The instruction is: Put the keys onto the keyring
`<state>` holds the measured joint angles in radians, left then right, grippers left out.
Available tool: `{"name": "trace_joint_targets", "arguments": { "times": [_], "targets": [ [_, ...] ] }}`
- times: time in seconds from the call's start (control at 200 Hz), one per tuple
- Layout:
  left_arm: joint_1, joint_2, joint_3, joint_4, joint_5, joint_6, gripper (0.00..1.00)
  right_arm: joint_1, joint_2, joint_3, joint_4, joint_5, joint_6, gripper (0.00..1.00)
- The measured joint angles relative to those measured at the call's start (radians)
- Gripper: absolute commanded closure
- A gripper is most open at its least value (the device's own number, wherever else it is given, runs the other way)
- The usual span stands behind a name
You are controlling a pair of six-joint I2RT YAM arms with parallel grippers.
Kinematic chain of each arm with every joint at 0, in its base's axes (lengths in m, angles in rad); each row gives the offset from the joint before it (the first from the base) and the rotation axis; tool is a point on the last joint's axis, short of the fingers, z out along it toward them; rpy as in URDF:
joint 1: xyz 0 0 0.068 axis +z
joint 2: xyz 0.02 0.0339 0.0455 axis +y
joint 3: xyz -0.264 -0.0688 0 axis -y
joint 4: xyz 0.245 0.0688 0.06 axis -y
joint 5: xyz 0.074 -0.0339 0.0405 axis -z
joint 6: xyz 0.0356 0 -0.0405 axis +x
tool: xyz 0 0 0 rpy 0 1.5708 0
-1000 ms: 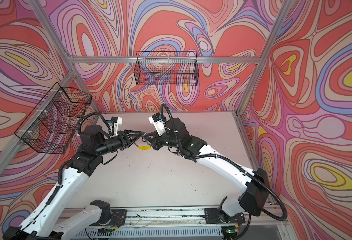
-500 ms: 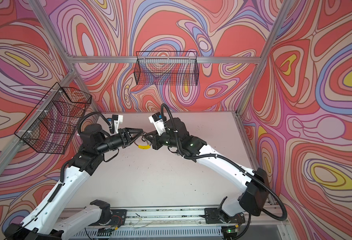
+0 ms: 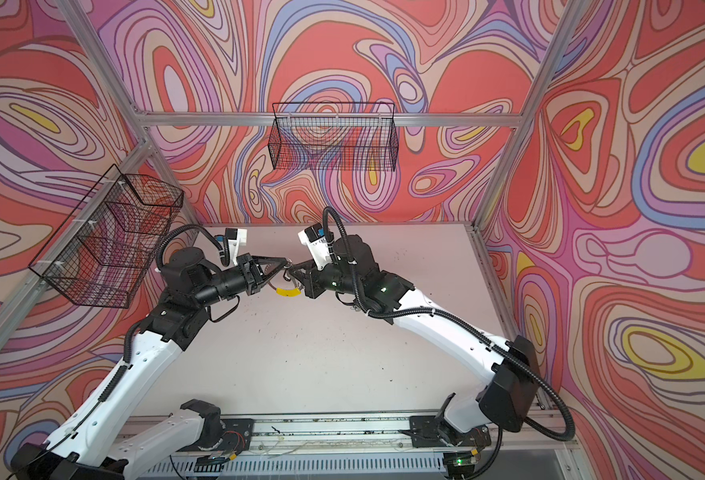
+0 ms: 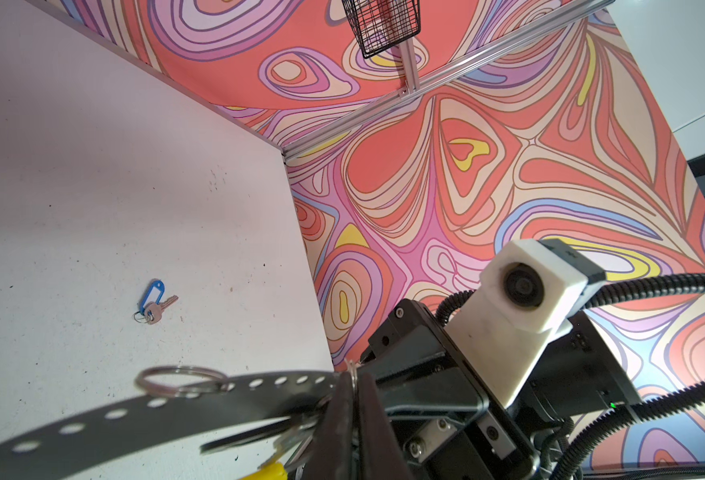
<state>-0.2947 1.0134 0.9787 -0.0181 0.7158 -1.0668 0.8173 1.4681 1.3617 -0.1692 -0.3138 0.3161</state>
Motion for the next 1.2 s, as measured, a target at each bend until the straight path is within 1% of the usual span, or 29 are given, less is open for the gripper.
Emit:
{"name": "trace_joint_targets", "arguments": {
  "times": [0.06,0.095,0.155,0.22,0.381,0.496,0.606,0.776,0.896,0.976,0.996,1.127,1.167,1.202],
  "targets": [
    [0.0,0.004,0.002,-0.008,-0.002,0.013,1.0,0.0,0.0,0.0,-0.001,0.0,0.0,1.0],
    [0.0,0.007,0.008,-0.025,-0.003,0.027,1.0,0.0,0.002,0.0,-0.005,0.0,0.0,1.0],
    [0.0,0.023,0.047,-0.094,0.0,0.074,1.0,0.0,0.006,0.002,-0.018,0.0,-0.003,1.0],
    [0.0,0.058,0.13,-0.222,0.01,0.159,1.0,-0.001,0.014,0.017,-0.042,-0.001,-0.019,1.0],
    [0.0,0.169,0.408,-0.603,0.025,0.483,1.0,0.0,0.02,0.078,-0.126,-0.017,-0.093,1.0],
    [0.0,0.202,0.515,-0.793,0.032,0.689,1.0,-0.009,0.019,0.1,-0.177,-0.091,-0.137,1.0],
    [-0.006,0.221,0.534,-0.886,0.043,0.818,1.0,-0.019,0.022,0.112,-0.249,-0.16,-0.17,1.0],
    [-0.03,0.267,0.567,-1.01,0.037,0.968,1.0,-0.021,0.045,0.134,-0.351,-0.201,-0.212,1.0],
    [-0.056,0.291,0.598,-1.062,0.007,1.033,1.0,-0.026,0.057,0.142,-0.385,-0.232,-0.22,1.0],
    [-0.064,0.296,0.612,-1.082,-0.018,1.052,1.0,-0.029,0.062,0.142,-0.383,-0.251,-0.218,1.0],
    [-0.066,0.297,0.615,-1.084,-0.022,1.055,0.97,-0.029,0.062,0.142,-0.382,-0.254,-0.217,1.0],
    [-0.071,0.29,0.622,-1.084,-0.037,1.049,0.63,-0.036,0.062,0.137,-0.347,-0.257,-0.202,1.0],
    [-0.072,0.277,0.611,-1.077,-0.035,1.036,0.56,-0.045,0.061,0.131,-0.328,-0.253,-0.197,1.0],
    [-0.072,0.263,0.599,-1.065,-0.031,1.021,0.53,-0.052,0.06,0.123,-0.311,-0.25,-0.19,1.0]
  ]
}}
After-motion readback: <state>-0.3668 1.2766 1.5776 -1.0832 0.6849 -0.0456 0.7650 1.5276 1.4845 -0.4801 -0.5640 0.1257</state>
